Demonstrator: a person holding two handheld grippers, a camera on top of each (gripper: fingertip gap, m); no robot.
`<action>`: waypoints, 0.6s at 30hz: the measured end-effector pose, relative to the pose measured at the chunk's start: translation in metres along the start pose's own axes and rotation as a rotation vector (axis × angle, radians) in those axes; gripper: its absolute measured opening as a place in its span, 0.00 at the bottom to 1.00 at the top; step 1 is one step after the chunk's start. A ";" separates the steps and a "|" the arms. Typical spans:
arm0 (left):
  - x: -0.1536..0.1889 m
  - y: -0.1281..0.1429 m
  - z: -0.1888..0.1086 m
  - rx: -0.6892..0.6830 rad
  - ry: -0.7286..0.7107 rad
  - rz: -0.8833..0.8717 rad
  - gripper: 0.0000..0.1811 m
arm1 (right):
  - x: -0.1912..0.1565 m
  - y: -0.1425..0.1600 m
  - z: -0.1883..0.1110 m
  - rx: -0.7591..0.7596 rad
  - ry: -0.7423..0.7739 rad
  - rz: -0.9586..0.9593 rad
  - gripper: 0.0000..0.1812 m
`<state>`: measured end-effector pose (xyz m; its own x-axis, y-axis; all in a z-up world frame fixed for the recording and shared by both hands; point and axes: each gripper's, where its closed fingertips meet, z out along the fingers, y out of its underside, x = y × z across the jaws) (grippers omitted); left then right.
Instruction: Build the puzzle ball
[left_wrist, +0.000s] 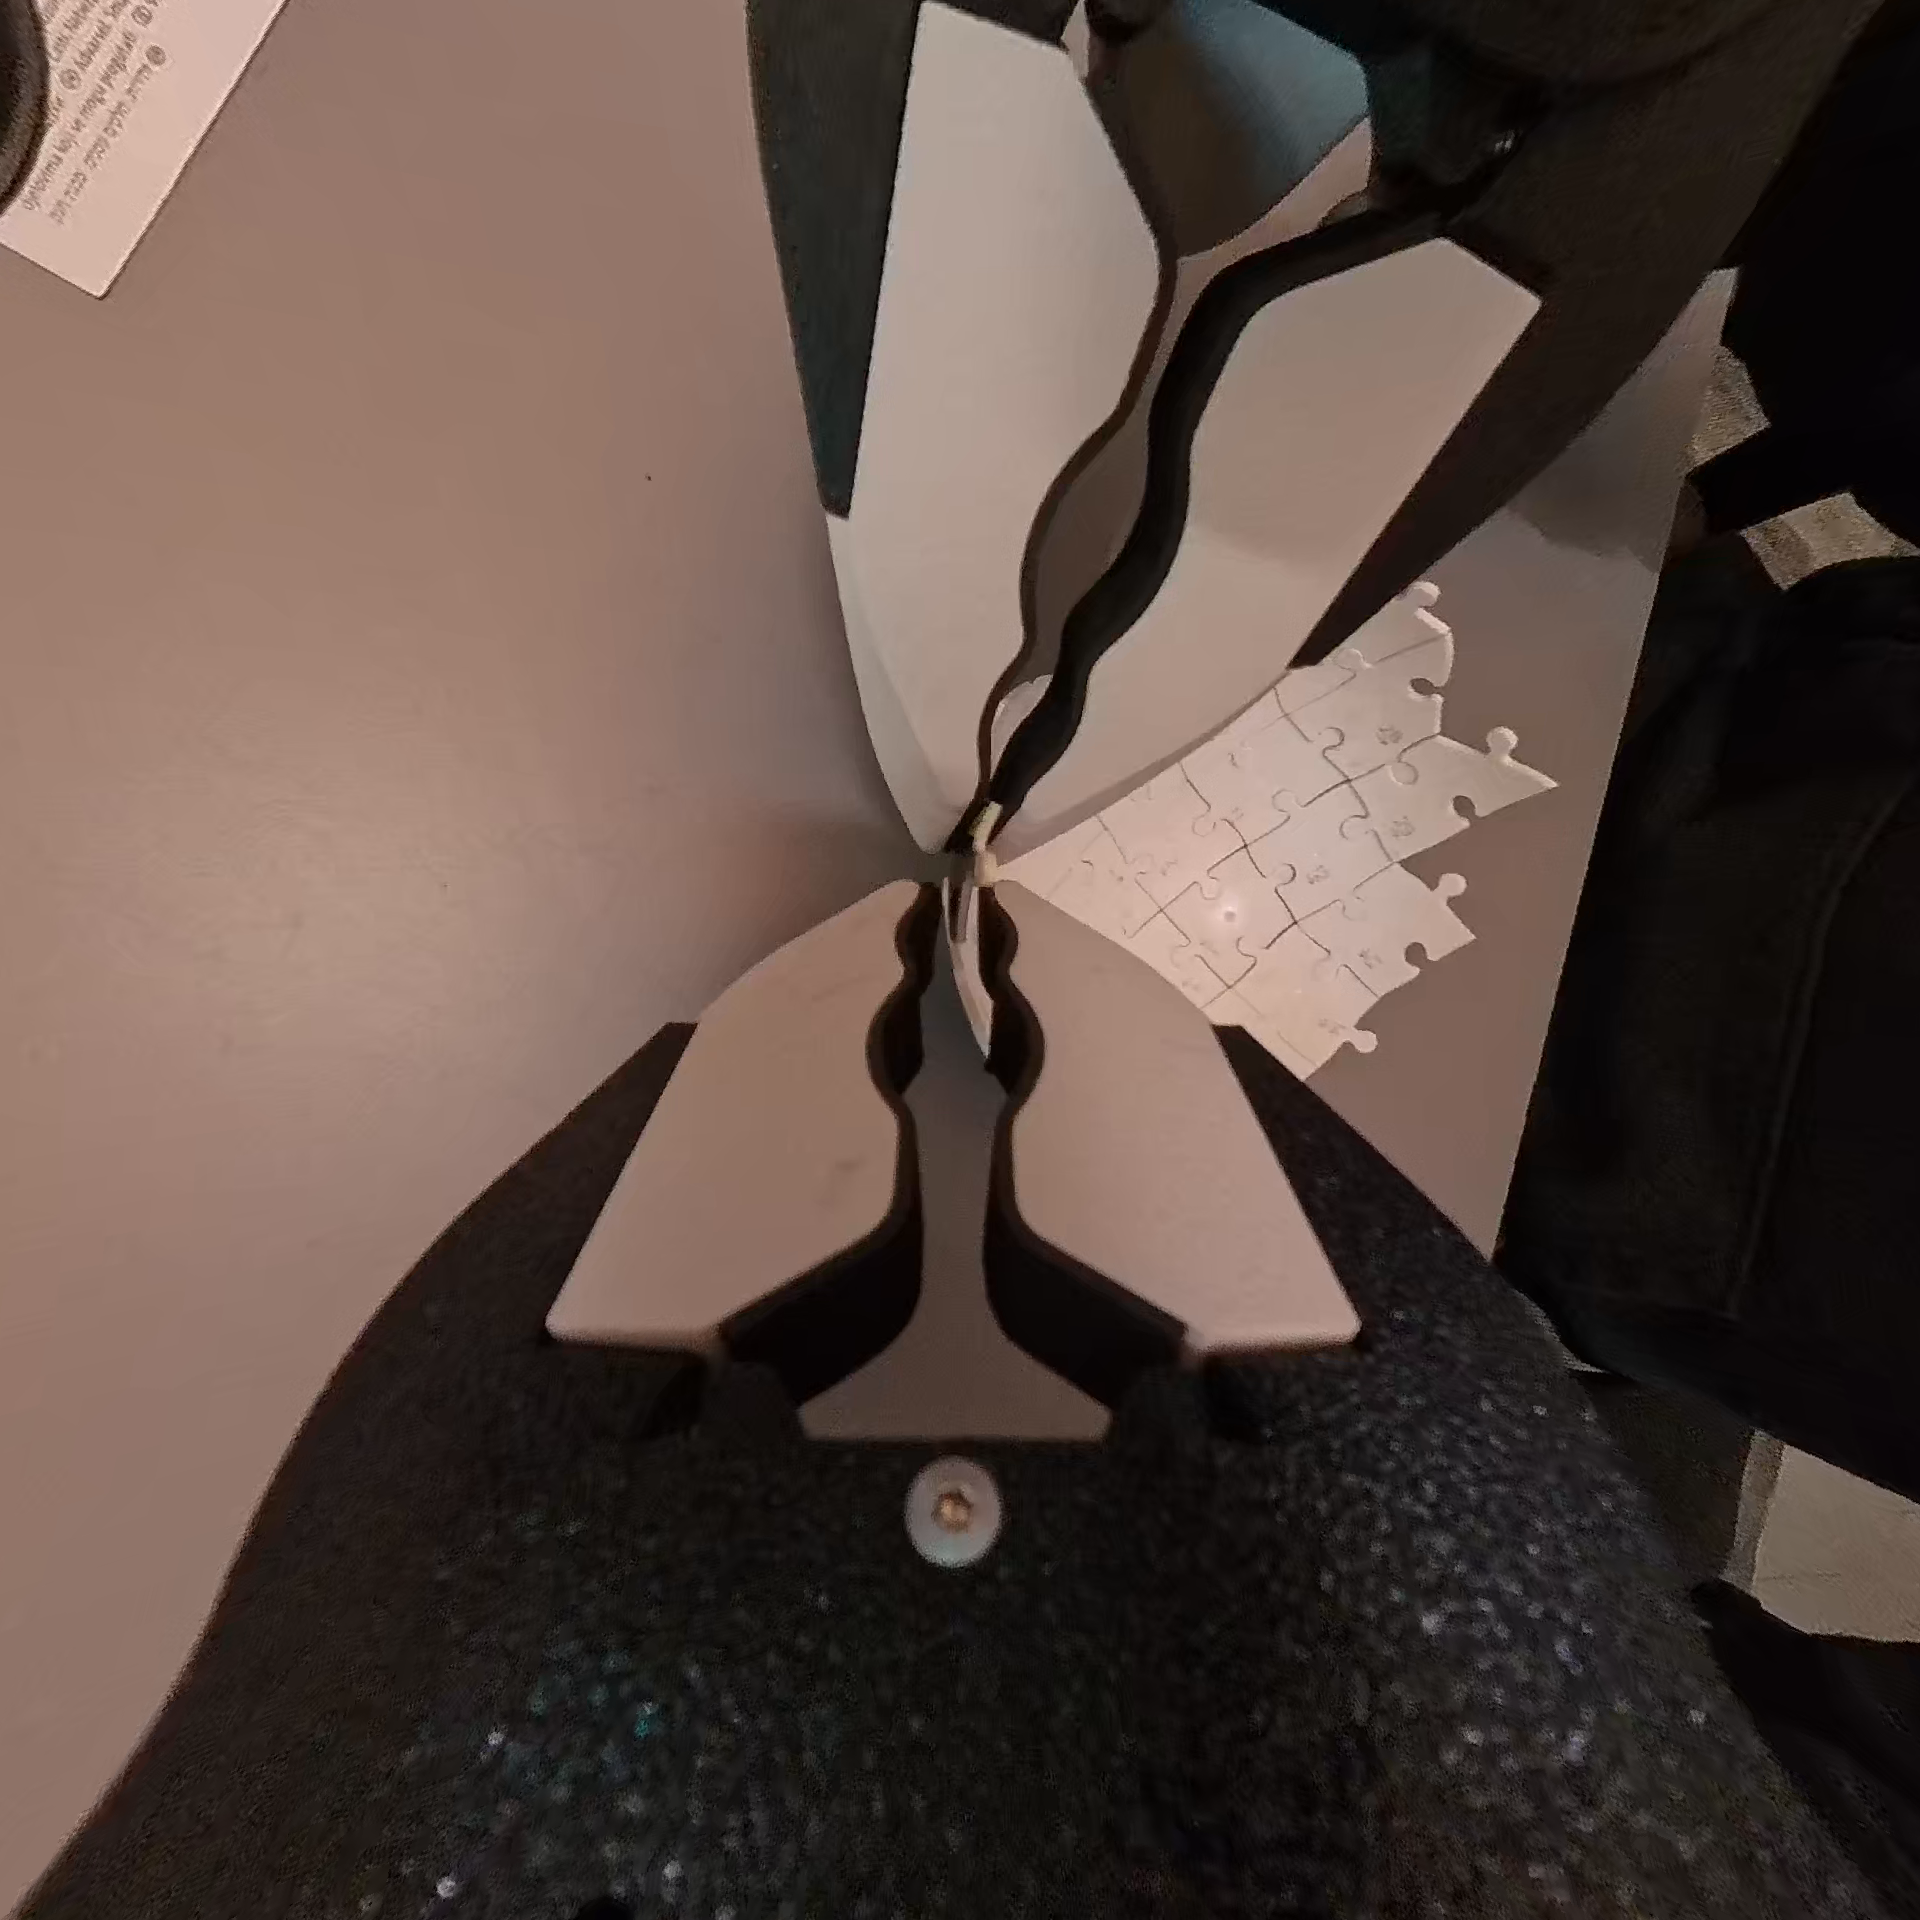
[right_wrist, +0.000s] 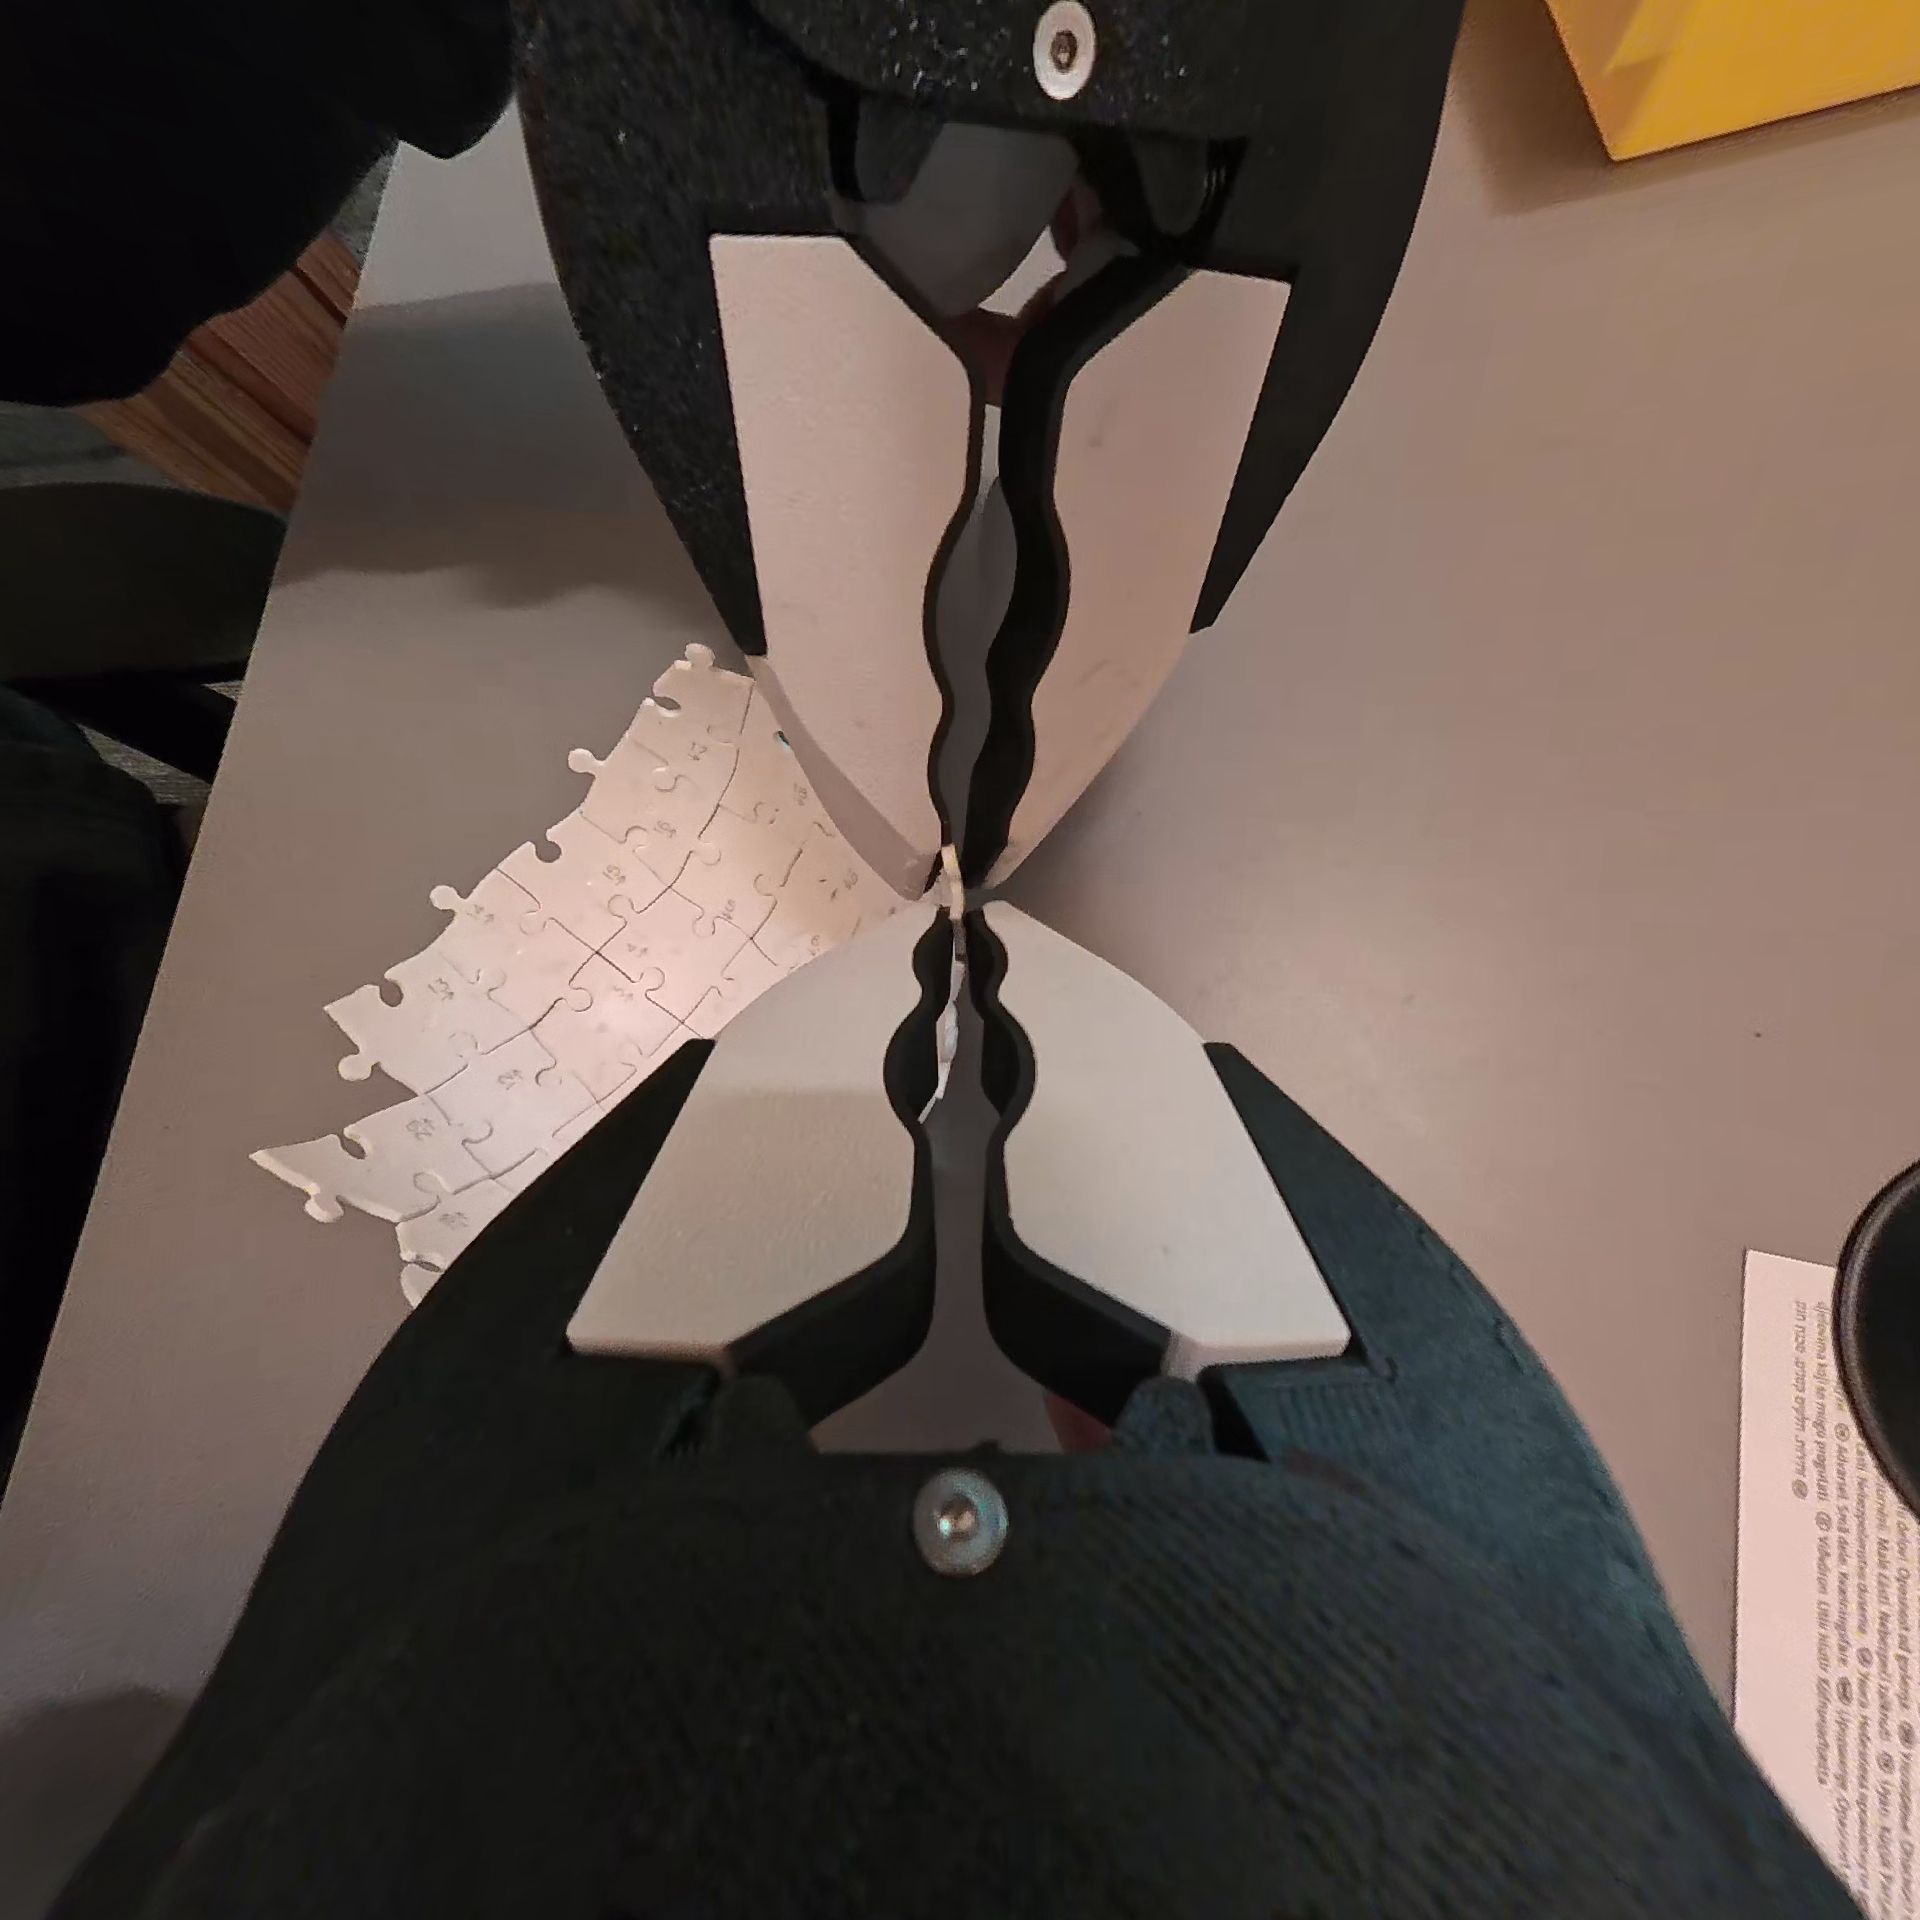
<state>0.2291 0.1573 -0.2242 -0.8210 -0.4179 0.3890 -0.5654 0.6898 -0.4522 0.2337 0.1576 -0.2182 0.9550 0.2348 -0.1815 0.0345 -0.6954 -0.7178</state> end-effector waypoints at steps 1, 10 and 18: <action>0.000 0.000 0.000 -0.003 -0.006 0.000 0.04 | 0.000 0.000 0.000 -0.001 -0.001 -0.002 0.01; -0.002 -0.004 -0.007 0.015 -0.049 0.027 0.06 | 0.000 0.001 0.002 -0.022 -0.005 0.001 0.01; 0.001 -0.009 -0.008 0.051 -0.038 0.045 0.06 | 0.000 0.003 0.002 -0.028 0.000 0.003 0.01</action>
<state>0.2342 0.1557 -0.2131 -0.8477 -0.4100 0.3366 -0.5301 0.6776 -0.5097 0.2335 0.1570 -0.2221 0.9550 0.2327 -0.1838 0.0397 -0.7146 -0.6984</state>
